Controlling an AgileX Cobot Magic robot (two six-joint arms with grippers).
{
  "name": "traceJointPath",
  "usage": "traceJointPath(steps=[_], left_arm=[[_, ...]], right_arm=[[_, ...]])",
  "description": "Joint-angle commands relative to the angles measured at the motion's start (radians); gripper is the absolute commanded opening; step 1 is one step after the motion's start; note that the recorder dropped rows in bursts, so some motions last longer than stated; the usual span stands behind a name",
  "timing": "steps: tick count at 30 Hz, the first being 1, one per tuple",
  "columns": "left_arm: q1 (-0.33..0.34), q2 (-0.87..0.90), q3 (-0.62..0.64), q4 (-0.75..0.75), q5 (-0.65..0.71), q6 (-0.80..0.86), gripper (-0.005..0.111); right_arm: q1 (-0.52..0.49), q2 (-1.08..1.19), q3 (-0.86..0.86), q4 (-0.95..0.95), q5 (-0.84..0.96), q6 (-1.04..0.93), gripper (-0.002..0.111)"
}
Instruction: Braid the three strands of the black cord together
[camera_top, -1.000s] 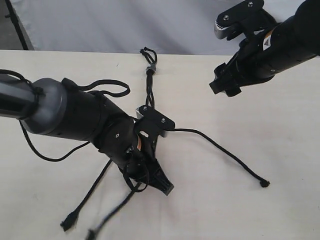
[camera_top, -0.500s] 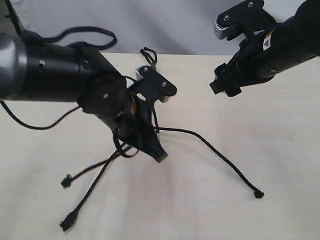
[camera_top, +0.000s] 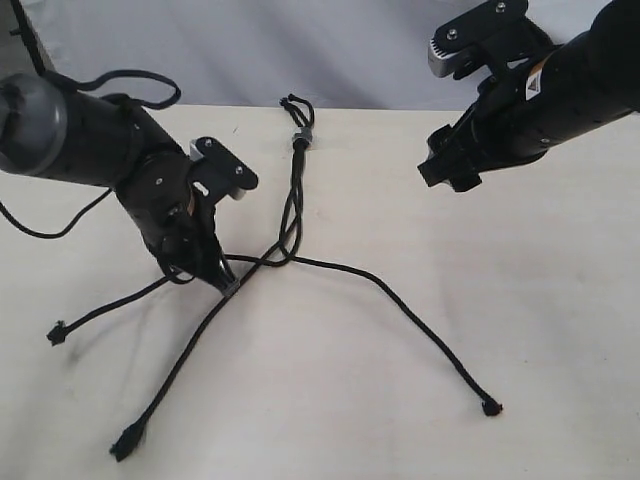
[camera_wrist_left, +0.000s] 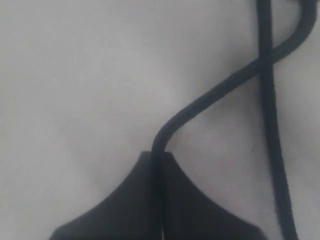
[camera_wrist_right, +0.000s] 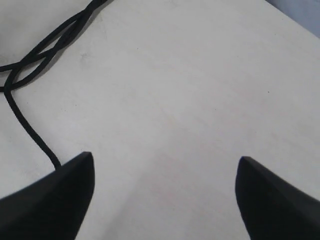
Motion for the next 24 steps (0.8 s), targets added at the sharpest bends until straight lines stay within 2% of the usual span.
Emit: traceJointPath(steps=[1,7,12,14,16,20,22,24], left_arm=[[-0.004,0.064,0.000,-0.024,0.003,0.002,0.000],[-0.083,0.070,0.024,-0.164,0.025,0.002,0.000],[-0.246,0.066,0.033,-0.260,0.112,0.047,0.000],[-0.314,0.051,0.033,-0.246,0.111,0.060,0.000],[-0.353,0.021,0.033,-0.179,0.076,-0.020,0.000],[-0.319,-0.074,0.033,0.077,0.092,-0.281,0.000],[-0.272,-0.112,0.033,0.134,0.131,-0.357,0.000],[-0.226,-0.132,0.034,0.134,0.152,-0.363,0.000]], right_arm=[[-0.004,-0.008,0.004,-0.007,-0.022,0.002,0.073],[-0.004,-0.008,0.004,-0.007,-0.035,0.002,0.073],[-0.004,-0.008,0.004,-0.007,-0.049,0.002,0.073],[-0.004,-0.008,0.004,-0.007,-0.051,0.002,0.073],[-0.004,-0.008,0.004,-0.007,-0.048,0.002,0.073],[-0.004,-0.008,0.004,-0.007,-0.036,0.002,0.073],[-0.004,-0.008,0.004,-0.007,-0.036,0.002,0.073],[-0.004,-0.008,0.004,-0.007,-0.036,0.002,0.073]])
